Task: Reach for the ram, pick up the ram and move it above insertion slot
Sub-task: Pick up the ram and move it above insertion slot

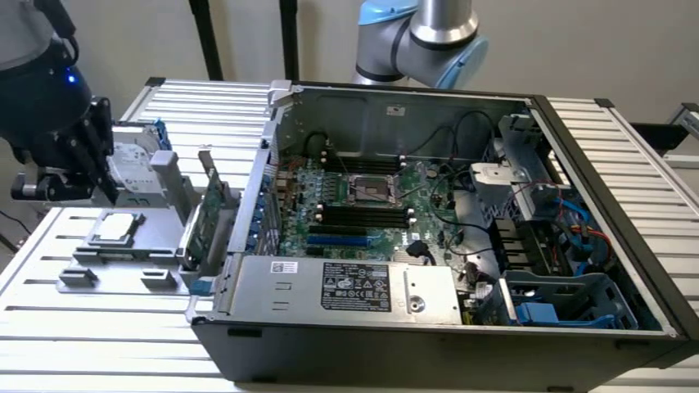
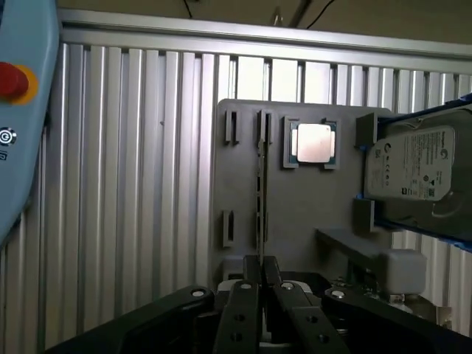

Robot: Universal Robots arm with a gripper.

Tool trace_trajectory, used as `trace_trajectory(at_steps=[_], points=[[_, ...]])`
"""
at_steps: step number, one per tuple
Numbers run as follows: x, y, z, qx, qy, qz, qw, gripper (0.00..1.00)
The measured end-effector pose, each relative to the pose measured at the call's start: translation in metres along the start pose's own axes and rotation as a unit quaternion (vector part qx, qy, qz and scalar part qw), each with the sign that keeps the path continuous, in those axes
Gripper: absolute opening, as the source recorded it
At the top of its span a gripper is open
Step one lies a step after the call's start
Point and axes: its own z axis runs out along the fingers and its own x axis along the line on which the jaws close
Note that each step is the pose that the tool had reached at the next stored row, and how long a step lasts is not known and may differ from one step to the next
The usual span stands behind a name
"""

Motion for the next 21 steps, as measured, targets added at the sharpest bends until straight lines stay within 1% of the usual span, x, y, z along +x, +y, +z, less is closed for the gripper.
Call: trace_trajectory(at_steps=[2,5,12,18,21], points=[[-0.001,-0.0084,-0.0072,-0.0004,-0.0022,0.000,1.0000,0.13],[-0.001,-0.0218,-0.0155,-0.0005,-0.0046,-0.001,1.0000,0.13],[-0.002,-0.0525,-0.0317,-0.0005,-0.0101,-0.001,0.9999,0.13],[-0.002,-0.0791,-0.0460,-0.0005,-0.0145,-0.001,0.9999,0.13],[-0.003,-0.0923,-0.0522,-0.0005,-0.0159,-0.001,0.9999,0.13]])
